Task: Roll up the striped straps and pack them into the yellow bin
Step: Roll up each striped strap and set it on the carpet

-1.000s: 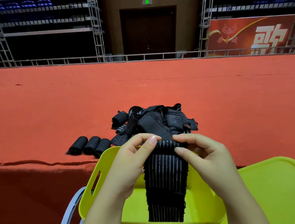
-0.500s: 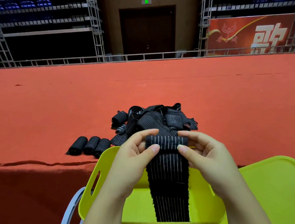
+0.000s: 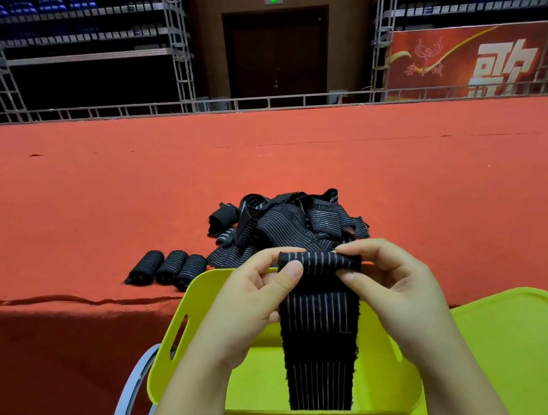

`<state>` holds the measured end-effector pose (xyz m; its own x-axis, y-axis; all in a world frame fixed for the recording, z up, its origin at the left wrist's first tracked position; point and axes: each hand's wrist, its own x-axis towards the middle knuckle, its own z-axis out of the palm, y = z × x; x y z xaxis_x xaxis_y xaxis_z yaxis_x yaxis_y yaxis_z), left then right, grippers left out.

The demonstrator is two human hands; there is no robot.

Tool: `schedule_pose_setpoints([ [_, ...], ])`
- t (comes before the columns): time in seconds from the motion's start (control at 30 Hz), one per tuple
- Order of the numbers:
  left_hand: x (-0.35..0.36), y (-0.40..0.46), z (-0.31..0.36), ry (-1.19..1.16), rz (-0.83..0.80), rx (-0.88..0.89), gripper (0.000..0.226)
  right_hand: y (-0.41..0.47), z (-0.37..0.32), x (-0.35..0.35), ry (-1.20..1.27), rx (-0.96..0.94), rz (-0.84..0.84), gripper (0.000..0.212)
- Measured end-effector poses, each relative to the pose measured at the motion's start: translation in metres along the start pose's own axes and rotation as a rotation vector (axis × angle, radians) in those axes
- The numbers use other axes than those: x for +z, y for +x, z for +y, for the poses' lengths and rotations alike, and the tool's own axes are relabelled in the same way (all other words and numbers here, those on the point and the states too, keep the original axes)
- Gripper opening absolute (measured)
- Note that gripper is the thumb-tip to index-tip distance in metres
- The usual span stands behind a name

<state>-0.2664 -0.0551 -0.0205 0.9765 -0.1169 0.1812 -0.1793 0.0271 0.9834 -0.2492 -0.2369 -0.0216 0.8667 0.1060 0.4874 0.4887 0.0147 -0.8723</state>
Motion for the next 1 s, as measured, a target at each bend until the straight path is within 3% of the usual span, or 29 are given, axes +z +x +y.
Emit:
schedule_pose_setpoints([
  [0.3,0.003,0.001,-0.003,-0.002,0.082,0.078,0.038,-0.003,-0.002,0.004,0.016,0.030,-0.034,0.036],
  [0.4,0.001,0.002,-0.005,-0.064,0.111,0.120,0.028,-0.004,-0.003,0.004,0.094,0.109,-0.081,0.028],
  [0.57,0.005,-0.001,-0.004,-0.073,0.030,0.160,0.037,-0.005,0.000,0.010,0.139,0.201,-0.113,0.050],
  [0.83,-0.002,-0.001,-0.003,-0.088,0.018,0.170,0.046,-0.003,-0.002,0.005,-0.033,0.123,-0.090,0.034],
  [1.0,-0.010,-0.001,-0.002,-0.096,-0.002,0.091,0.050,-0.005,-0.005,0.003,0.008,0.072,-0.064,0.034],
])
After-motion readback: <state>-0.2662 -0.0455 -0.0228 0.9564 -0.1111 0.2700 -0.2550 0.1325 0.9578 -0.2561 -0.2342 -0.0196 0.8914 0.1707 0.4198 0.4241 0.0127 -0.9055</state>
